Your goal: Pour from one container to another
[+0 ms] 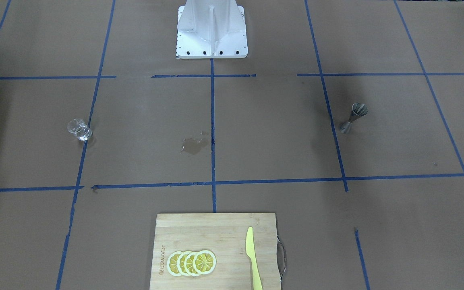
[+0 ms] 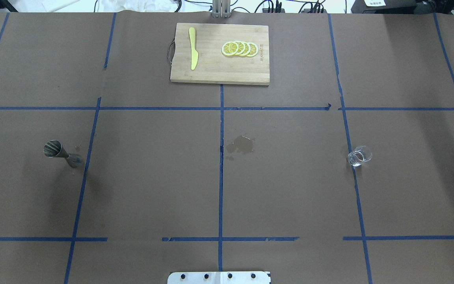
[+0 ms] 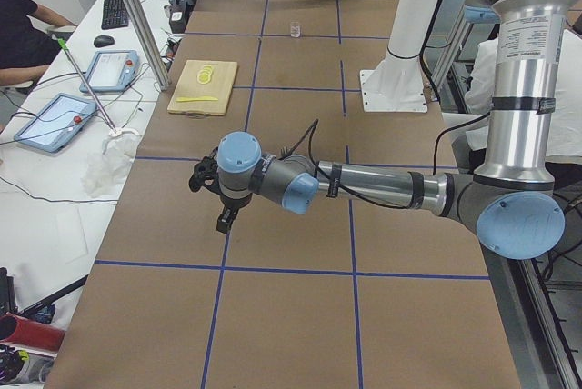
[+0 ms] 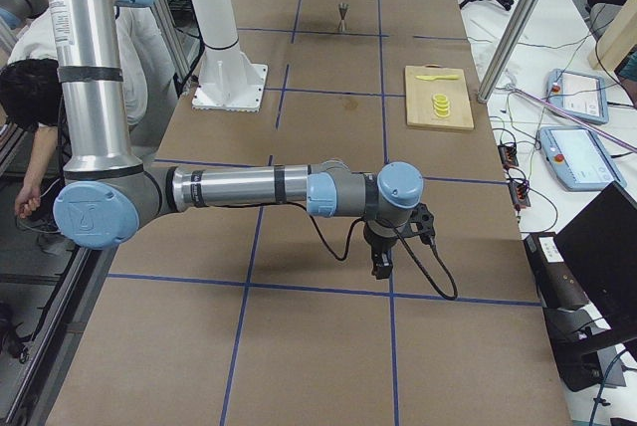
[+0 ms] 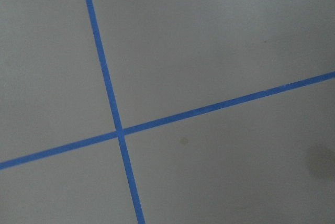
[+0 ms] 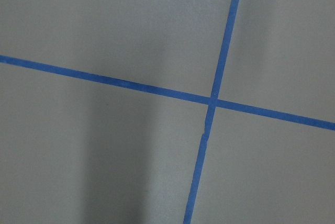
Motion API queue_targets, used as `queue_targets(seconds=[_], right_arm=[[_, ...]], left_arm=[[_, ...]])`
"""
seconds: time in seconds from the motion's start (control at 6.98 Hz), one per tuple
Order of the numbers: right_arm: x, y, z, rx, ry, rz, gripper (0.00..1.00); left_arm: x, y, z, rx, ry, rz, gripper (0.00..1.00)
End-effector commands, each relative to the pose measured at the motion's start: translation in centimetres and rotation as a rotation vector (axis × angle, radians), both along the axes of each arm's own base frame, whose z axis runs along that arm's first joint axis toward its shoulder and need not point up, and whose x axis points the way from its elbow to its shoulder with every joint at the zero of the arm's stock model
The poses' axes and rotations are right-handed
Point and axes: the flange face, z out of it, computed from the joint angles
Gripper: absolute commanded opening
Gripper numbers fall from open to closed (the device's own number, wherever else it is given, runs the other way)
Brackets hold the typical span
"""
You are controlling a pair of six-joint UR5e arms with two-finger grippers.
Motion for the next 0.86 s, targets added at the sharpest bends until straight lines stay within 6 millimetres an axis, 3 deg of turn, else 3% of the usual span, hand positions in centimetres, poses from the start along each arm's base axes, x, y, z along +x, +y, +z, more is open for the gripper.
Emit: queue_targets(seconds=[0.0,0.14,0.29,0.43,0.57,0.72], right_arm=[[0.1,1.1,1.0,0.089,-0.005,0.002,1.00],[0.1,1.2,1.0,0.092,-0.007,0.002,1.00],[0.0,1.1,0.9,0.092,-0.007,0.001,1.00],[0.0,1.1,0.8,0.095,-0.007,0.001,1.00],[0.0,1.1,0.7,0.097,-0.009,0.001,1.00],[0.0,1.1,0.6,0.097,-0.011,0.002,1.00]], left_arm=[[9.4,1.5,-0.4,0.026,0.002,-0.157,1.00],[13.5,3.4,0.1,0.014,0.047,-0.241,1.00],[15.9,7.3,1.1,0.017,0.147,-0.284,1.00],[17.0,11.4,2.2,0.046,0.205,-0.335,1.00],[16.8,14.0,2.8,0.063,0.205,-0.369,1.00],[16.1,16.3,2.0,0.117,0.250,-0.414,1.00]])
